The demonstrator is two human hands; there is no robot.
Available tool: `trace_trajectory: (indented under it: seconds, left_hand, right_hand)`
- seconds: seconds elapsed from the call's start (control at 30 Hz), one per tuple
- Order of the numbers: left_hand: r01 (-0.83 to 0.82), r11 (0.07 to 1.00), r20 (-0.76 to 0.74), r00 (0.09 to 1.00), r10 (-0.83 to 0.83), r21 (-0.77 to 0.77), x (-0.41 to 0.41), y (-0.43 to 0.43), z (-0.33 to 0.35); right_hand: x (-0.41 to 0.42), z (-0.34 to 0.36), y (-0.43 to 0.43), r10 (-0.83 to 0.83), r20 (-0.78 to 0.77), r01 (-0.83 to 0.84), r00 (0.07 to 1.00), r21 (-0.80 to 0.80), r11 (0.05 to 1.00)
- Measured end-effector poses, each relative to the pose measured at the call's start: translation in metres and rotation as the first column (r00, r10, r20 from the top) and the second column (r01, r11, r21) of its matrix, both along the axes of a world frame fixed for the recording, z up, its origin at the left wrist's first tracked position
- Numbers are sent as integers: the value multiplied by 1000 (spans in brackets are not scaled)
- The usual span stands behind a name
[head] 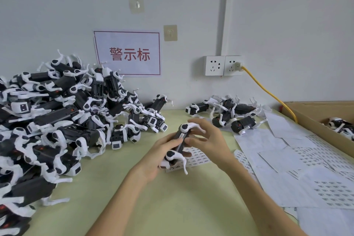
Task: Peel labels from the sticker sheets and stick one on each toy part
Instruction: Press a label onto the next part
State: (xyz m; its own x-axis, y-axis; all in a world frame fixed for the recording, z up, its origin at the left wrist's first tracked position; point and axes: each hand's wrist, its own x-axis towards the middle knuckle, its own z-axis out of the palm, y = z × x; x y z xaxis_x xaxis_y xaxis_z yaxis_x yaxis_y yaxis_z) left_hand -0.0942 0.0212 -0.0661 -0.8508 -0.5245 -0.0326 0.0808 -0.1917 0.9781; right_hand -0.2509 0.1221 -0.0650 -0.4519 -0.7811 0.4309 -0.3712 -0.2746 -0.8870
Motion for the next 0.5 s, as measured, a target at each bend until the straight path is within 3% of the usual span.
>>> trace_trajectory:
  seconds: [0.2, 0.37, 0.5]
  left_hand:
    - [26, 999, 29, 999, -27, 37, -10, 5, -8]
    - [24, 999, 85, 996, -26, 25, -15, 6, -10]
    - [32, 999, 83, 996, -33, 12, -16, 6, -12]
  right_hand:
    - [2, -5, -2, 15, -144, -10, 990, 34, 999]
    - [2, -8, -2, 8, -160, -4, 987, 24, 1000]
    - [2, -10, -3, -124, -367, 138, 922, 11, 990]
